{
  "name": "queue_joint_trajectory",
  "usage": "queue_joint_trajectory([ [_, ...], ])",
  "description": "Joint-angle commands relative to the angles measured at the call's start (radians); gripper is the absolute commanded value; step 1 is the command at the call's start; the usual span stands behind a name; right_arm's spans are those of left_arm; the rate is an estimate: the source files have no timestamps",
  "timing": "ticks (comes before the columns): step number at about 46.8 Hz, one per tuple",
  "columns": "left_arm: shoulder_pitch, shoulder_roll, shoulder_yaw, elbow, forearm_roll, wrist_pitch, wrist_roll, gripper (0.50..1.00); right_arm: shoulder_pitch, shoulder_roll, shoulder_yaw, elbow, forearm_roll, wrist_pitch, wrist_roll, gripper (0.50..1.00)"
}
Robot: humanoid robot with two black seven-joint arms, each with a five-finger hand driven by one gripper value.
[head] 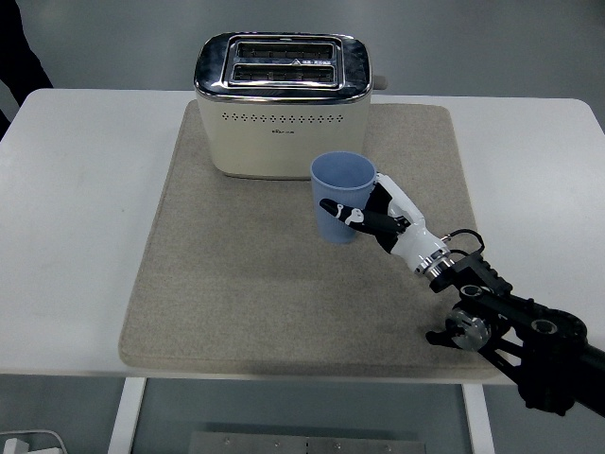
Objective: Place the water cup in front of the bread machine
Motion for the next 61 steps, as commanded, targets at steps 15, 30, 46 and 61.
queue_joint_trajectory([
  [15,0.0,0.0,0.0,0.0,0.0,0.0,0.0,1.0,0.041,0.061,-0.034,-0.048,-0.028,-0.044,-0.001,0.517],
  [30,0.0,0.0,0.0,0.0,0.0,0.0,0.0,1.0,0.081,0.101,-0.04,-0.089,-0.021,-0.05,-0.001,0.517],
  [46,-0.001,0.0,0.0,0.0,0.0,0.0,0.0,1.0,0.084,0.148,-0.041,-0.151,-0.026,-0.062,-0.001,0.568],
  [61,0.0,0.0,0.0,-0.001,0.0,0.0,0.0,1.0,0.125,0.148,-0.055,-0.23,-0.018,-0.062,-0.001,0.623],
])
